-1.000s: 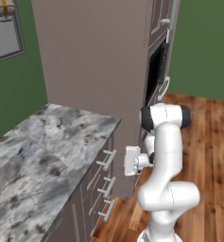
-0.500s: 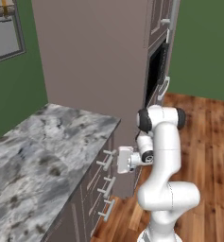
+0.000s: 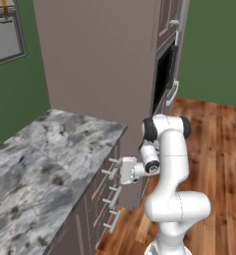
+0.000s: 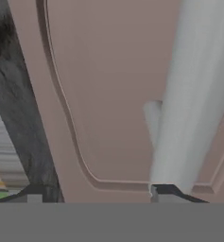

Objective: Take a straw from the drawer in front and place it inside the glass cup on the dining counter.

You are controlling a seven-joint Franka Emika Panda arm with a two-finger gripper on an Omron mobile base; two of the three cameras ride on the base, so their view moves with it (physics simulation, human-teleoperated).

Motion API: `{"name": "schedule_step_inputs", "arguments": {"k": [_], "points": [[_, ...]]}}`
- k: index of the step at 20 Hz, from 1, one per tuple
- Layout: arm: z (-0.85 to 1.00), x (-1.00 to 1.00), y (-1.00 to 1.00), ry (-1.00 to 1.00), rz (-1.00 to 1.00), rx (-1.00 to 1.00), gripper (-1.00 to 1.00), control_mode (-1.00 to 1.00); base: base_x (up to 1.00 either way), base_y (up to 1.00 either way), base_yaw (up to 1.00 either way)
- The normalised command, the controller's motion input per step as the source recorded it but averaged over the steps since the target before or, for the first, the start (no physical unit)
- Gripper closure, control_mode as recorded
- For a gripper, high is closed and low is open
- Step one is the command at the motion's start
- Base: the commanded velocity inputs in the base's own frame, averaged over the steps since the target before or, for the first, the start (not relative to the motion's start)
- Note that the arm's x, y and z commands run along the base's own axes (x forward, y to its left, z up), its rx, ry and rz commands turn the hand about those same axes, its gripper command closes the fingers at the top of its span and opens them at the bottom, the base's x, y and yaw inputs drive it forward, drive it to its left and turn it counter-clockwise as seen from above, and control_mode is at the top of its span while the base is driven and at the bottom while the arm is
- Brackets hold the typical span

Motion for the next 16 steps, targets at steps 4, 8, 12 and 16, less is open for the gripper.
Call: {"name": "schedule_step_inputs", "arguments": {"k": [4, 8, 12, 16], "points": [[-0.31, 0.03, 0.0, -0.01, 0.0, 0.0, -1.0, -1.0, 0.0, 0.0, 0.0], [-0.24, 0.03, 0.0, -0.02, 0.0, 0.0, -1.0, -1.0, 0.0, 0.0, 0.0], [-0.04, 0.0, 0.0, -0.07, 0.0, 0.0, -1.0, -1.0, 0.0, 0.0, 0.0], [0.0, 0.1, 0.0, -0.08, 0.0, 0.0, -1.0, -1.0, 0.0, 0.0, 0.0]]}}
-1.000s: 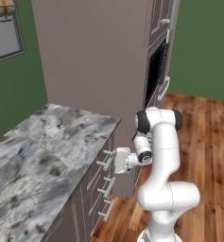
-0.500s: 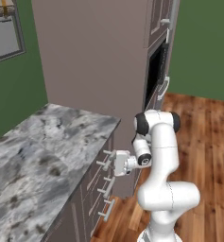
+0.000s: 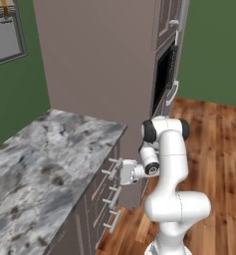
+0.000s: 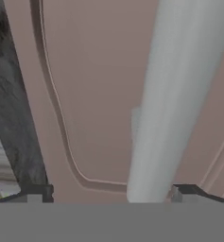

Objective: Take a straw from the drawer in front and place it inside the glass cup on the dining counter.

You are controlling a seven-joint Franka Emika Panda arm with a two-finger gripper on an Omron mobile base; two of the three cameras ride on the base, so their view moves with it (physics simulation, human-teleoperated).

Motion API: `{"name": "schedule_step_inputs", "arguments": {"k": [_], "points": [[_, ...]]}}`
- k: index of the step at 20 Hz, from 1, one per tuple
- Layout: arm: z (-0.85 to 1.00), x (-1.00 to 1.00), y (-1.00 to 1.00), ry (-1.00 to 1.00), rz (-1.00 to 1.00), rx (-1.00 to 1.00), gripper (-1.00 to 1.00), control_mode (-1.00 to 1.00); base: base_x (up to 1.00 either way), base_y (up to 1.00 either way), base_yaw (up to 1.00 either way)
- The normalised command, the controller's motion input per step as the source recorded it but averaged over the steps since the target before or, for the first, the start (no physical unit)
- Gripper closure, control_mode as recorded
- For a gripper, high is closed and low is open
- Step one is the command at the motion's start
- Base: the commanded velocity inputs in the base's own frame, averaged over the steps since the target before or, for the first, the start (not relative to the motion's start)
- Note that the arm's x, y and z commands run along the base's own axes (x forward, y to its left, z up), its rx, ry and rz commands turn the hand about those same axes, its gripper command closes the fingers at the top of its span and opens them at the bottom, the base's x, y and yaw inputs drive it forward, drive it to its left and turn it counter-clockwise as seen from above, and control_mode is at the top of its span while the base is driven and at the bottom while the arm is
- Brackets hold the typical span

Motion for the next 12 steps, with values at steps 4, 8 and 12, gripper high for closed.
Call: {"name": "schedule_step_inputs", "arguments": {"k": [4, 8, 12], "points": [[0.0, 0.43, 0.0, -0.07, 0.0, 0.0, -1.0, -1.0, 0.0, 0.0, 0.0], [-0.1, 0.52, 0.0, -0.04, 0.0, 0.0, -1.0, -1.0, 0.0, 0.0, 0.0], [-0.16, 0.49, 0.0, -0.01, 0.0, 0.0, -1.0, -1.0, 0.0, 0.0, 0.0]]}}
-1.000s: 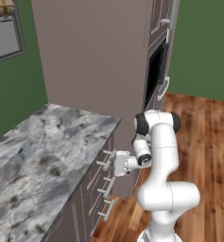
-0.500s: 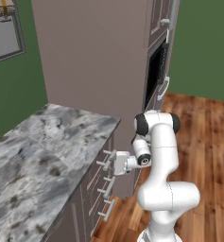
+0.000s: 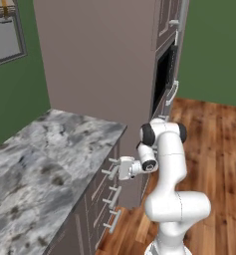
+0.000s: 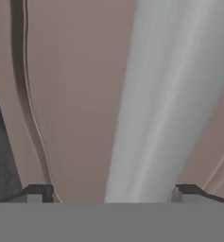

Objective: Take a straw from the drawer in front and place it inside the glass cup on the dining counter.

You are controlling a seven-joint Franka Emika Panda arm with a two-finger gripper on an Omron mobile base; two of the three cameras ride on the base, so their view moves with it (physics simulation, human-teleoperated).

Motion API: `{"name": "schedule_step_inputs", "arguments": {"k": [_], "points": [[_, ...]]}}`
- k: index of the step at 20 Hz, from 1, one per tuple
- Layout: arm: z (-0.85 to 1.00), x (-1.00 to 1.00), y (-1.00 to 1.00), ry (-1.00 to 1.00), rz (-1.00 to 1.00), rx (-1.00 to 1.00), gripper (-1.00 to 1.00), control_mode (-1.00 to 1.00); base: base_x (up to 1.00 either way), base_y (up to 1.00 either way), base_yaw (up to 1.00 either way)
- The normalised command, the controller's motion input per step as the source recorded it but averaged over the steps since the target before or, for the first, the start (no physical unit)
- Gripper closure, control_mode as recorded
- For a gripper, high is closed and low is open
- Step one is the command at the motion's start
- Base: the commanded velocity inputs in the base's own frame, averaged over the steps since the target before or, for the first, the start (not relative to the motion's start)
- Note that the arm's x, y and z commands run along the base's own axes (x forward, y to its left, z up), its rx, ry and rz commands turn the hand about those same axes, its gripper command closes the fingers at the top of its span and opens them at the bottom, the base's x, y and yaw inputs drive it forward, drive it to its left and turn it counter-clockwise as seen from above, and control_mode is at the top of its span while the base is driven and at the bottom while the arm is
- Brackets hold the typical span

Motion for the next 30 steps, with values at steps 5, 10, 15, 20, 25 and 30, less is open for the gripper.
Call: {"name": "schedule_step_inputs", "arguments": {"k": [5, 10, 15, 20, 25, 30], "points": [[-0.22, 0.38, 0.05, 0.0, 0.0, 0.0, -1.0, -1.0, 0.0, 0.0, 0.0], [-0.21, 0.13, 0.36, 0.0, 0.0, 0.0, 1.0, -1.0, 0.0, 0.0, 0.0], [-0.03, 0.01, 0.23, -0.03, 0.0, 0.0, 1.0, -1.0, 0.0, 0.0, 0.0], [0.0, 0.0, 0.0, -0.1, 0.0, -0.01, 1.0, -1.0, 0.0, 0.0, 0.0], [0.0, -0.13, -0.24, -0.11, 0.0, -0.03, 1.0, -1.0, 0.0, 0.0, 0.0], [0.0, -0.19, -0.56, -0.03, 0.0, 0.0, 1.0, -1.0, 0.0, 0.0, 0.0]]}}
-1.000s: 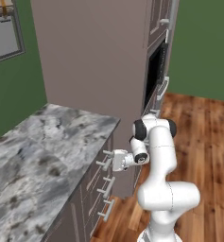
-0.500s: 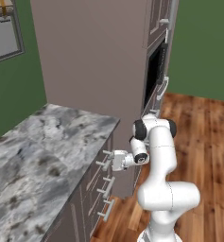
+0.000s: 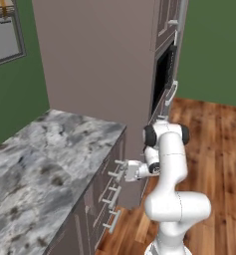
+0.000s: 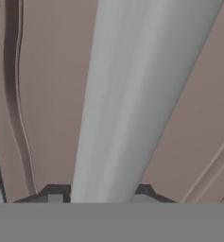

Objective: Take a straw from the drawer in front and place it inside the glass cup on the dining counter.

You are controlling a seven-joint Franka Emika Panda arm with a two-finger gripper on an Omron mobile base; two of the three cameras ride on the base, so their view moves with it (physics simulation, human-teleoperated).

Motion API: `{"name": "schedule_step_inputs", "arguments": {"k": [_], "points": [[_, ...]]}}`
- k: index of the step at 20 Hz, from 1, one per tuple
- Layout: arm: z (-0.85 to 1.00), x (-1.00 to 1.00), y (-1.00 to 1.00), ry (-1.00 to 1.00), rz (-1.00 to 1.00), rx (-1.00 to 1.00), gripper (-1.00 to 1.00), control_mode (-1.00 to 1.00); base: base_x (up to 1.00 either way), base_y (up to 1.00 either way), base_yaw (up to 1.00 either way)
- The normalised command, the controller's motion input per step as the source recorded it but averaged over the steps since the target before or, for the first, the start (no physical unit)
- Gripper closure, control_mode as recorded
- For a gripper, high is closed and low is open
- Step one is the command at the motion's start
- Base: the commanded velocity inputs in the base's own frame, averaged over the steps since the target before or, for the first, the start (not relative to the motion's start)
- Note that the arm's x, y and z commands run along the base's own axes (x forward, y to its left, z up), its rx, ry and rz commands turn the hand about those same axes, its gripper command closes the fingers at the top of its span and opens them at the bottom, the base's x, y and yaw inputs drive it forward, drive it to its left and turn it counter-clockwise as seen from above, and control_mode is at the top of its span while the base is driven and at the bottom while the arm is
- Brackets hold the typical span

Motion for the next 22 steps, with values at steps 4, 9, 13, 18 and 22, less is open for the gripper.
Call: {"name": "schedule_step_inputs", "arguments": {"k": [4, 9, 13, 18, 22], "points": [[0.0, -0.25, -0.85, 0.0, 0.0, 0.0, 1.0, -1.0, 0.0, 0.0, 0.0], [0.0, -0.26, -0.98, 0.0, 0.0, 0.0, 1.0, -1.0, 0.0, 0.0, 0.0], [0.0, -0.3, -1.0, 0.0, 0.0, 0.0, 1.0, -1.0, 0.0, 0.0, 0.0], [0.0, -0.31, -1.0, 0.0, 0.0, 0.0, 1.0, -1.0, 0.0, 0.0, 0.0], [-0.03, -0.28, -1.0, 0.0, -0.01, 0.0, 1.0, -1.0, 0.0, 0.0, 0.0]]}}
